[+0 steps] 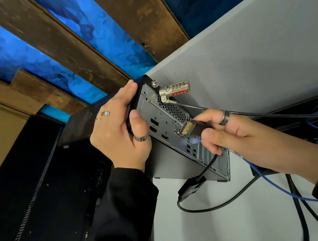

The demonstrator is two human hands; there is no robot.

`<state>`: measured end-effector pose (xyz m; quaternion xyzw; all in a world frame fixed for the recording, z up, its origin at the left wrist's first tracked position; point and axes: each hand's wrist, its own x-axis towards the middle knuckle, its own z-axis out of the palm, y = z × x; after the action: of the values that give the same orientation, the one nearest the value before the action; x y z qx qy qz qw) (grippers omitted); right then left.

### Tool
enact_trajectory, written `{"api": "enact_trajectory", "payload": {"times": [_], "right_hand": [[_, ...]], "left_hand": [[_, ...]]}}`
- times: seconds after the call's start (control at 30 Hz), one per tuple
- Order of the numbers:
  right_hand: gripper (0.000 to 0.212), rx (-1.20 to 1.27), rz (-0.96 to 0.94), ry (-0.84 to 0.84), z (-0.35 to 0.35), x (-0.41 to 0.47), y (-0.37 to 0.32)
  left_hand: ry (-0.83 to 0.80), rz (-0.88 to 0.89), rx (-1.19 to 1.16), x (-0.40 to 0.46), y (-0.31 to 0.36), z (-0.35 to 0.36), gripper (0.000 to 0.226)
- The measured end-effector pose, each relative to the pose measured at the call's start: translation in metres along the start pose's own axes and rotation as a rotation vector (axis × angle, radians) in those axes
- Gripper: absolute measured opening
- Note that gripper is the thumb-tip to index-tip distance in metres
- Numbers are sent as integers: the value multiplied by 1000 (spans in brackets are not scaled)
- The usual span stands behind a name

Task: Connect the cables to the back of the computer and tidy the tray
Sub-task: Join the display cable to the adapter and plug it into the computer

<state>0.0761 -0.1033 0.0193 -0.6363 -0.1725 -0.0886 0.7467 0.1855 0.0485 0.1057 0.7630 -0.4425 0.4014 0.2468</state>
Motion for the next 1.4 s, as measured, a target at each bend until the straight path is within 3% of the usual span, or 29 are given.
{"api": "enact_trajectory", "payload": {"times": [0.87,1.17,1.4], "right_hand": [[18,-737,13,194,14,14,-17],[14,-1045,24,129,18,15,-39],[20,-1138,-28,117,21,18,-36]], "left_hand": [[43,35,-2,-3,-6,3,57],[46,46,19,-3,-6,3,56],[49,54,30,-3,-7,4,54]]}}
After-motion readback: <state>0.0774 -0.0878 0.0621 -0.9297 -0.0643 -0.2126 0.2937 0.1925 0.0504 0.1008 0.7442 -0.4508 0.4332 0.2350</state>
